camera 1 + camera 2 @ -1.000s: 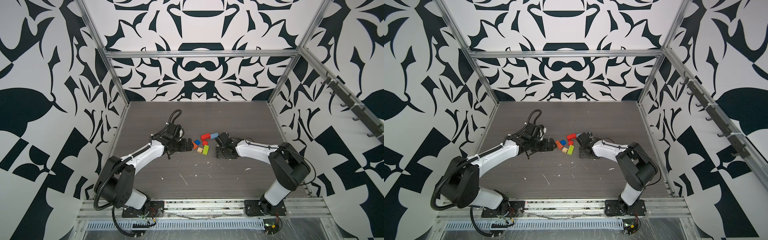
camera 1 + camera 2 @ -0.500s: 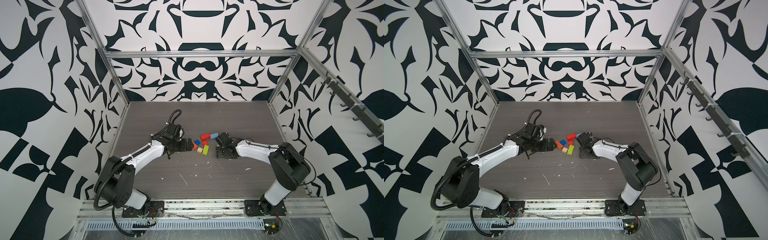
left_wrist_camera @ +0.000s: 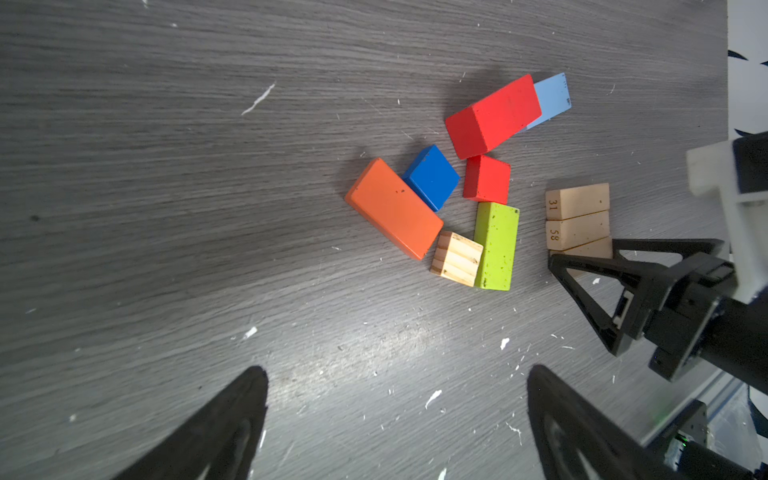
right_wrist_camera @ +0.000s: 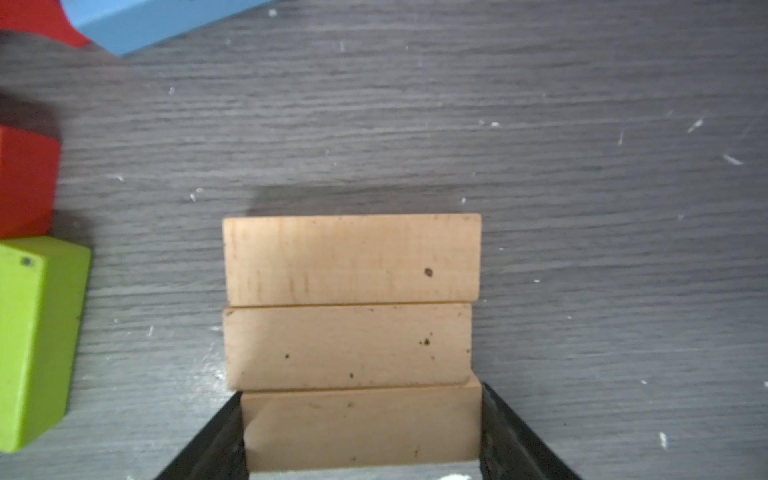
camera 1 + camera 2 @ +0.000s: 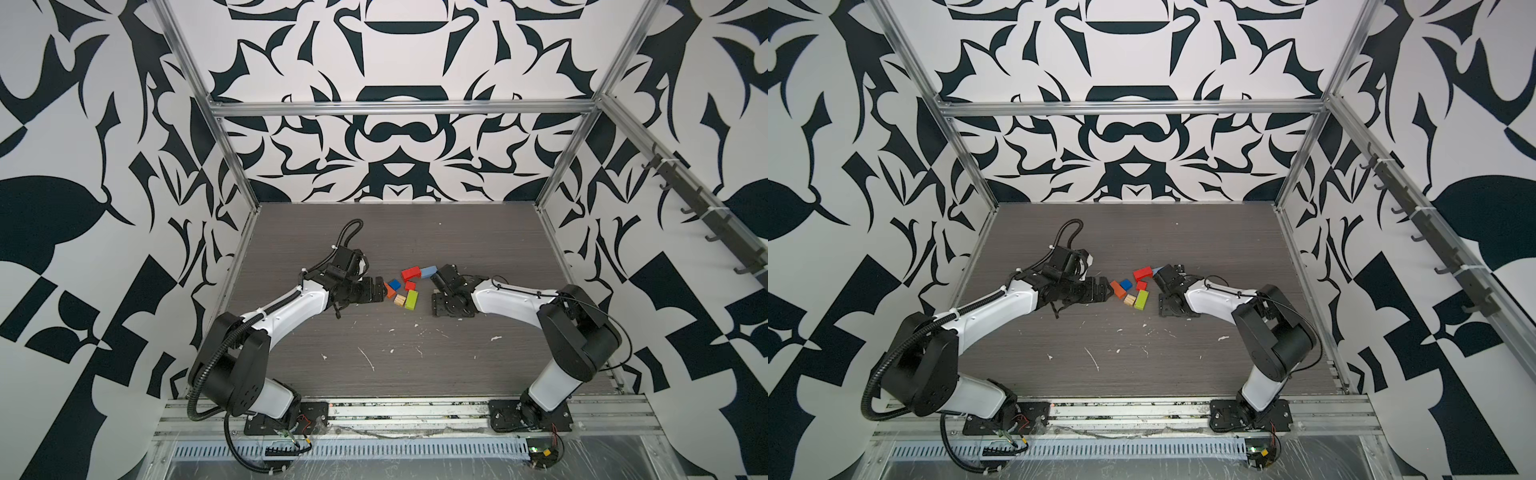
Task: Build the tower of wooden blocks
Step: 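Lower the bar marked 29 beside the two bars and align it with the right gripper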
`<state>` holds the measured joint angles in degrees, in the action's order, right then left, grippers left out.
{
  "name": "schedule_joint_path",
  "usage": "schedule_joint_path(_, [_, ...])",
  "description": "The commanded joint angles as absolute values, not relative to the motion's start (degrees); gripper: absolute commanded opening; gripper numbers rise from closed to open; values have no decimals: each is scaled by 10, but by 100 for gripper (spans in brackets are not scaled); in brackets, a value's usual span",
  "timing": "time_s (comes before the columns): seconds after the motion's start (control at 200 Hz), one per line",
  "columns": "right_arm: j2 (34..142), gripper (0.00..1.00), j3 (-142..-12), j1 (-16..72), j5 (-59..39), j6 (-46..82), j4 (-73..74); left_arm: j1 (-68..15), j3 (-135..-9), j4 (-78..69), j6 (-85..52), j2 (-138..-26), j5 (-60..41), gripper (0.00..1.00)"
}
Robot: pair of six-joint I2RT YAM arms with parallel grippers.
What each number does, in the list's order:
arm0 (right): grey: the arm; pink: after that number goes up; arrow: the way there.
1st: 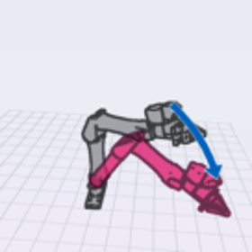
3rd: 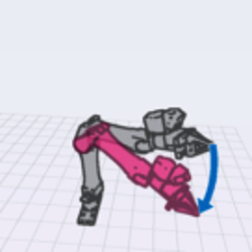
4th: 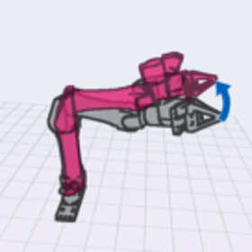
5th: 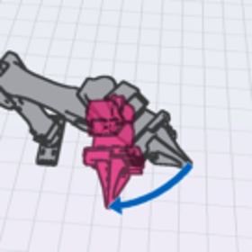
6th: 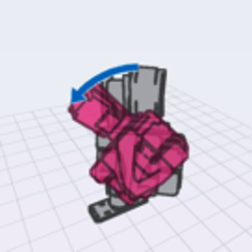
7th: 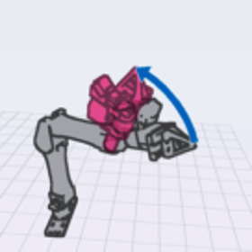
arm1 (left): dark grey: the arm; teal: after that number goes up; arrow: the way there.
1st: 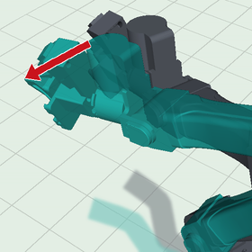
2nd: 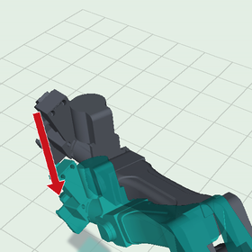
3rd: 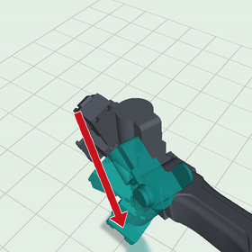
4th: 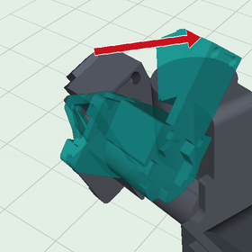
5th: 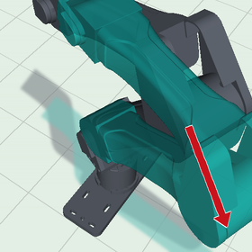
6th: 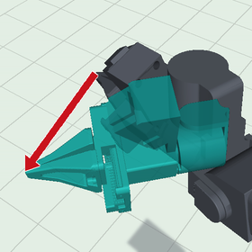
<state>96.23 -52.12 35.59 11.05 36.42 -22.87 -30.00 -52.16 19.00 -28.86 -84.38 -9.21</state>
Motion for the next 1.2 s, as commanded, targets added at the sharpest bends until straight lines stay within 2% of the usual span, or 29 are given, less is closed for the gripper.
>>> schedule_joint_path(0.0, [972,72,-518,352,76,367,-253,-298,-538,201,-285,-834,-91,100])
schedule_joint_path(1.195, [962,72,-524,362,66,377,-251,-298,-531,199,-285,-827,-88,100])
